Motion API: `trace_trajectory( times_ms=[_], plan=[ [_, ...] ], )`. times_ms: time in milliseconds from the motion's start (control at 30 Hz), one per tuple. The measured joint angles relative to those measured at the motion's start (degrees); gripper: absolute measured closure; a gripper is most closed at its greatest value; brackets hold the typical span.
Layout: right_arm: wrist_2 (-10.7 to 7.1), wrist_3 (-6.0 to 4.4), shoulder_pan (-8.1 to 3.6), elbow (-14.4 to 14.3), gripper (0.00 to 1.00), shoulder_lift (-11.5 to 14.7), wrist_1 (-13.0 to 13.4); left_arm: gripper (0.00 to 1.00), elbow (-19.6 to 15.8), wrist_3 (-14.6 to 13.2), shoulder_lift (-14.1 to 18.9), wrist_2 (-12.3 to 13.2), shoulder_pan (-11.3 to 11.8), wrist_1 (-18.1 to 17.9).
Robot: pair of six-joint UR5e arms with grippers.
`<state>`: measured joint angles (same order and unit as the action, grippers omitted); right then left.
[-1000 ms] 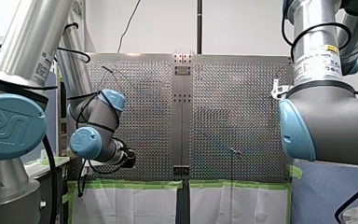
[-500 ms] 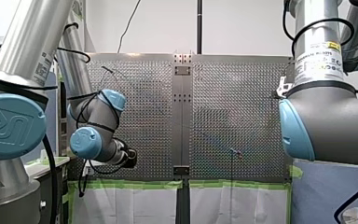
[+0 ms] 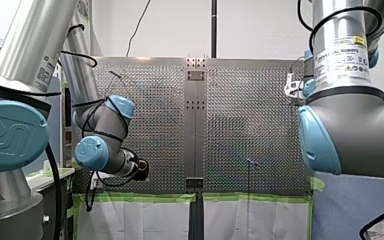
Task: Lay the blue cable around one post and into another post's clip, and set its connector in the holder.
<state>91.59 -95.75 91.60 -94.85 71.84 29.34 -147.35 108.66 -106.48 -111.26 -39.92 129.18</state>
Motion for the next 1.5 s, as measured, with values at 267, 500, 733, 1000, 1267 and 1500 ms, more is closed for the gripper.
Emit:
trace_trajectory(
  times_ms=[267,500,733,1000,1267,1500],
  plan=[
    [1.91,1.95,3.79,-3.81,0.01,3.8,2.55,0.0,0.65,0.31,-0.02,-0.17,-0.01,-2.73],
    [2.86,4.72,6.8,-6.81,0.01,4.05,2.34,0.0,2.72,0.02,-0.01,-3.01,-0.01,-6.06],
    [5.88,5.97,10.06,-10.07,0.01,1.01,3.68,0.0,5.98,-0.75,0.0,-6.3,0.0,-8.85],
    [9.84,5.89,14.03,-13.98,0.01,-2.94,7.17,0.0,7.23,-1.76,-0.04,-7.91,0.31,-8.12],
    [12.67,5.45,18.2,-15.02,0.01,-4.4,8.78,0.0,7.21,-4.14,-0.05,-10.22,0.34,-5.13],
    [12.02,3.85,21.53,-14.53,0.01,-4.6,8.97,0.0,6.29,-6.6,-0.05,-12.67,0.04,-2.46]
  ],
)
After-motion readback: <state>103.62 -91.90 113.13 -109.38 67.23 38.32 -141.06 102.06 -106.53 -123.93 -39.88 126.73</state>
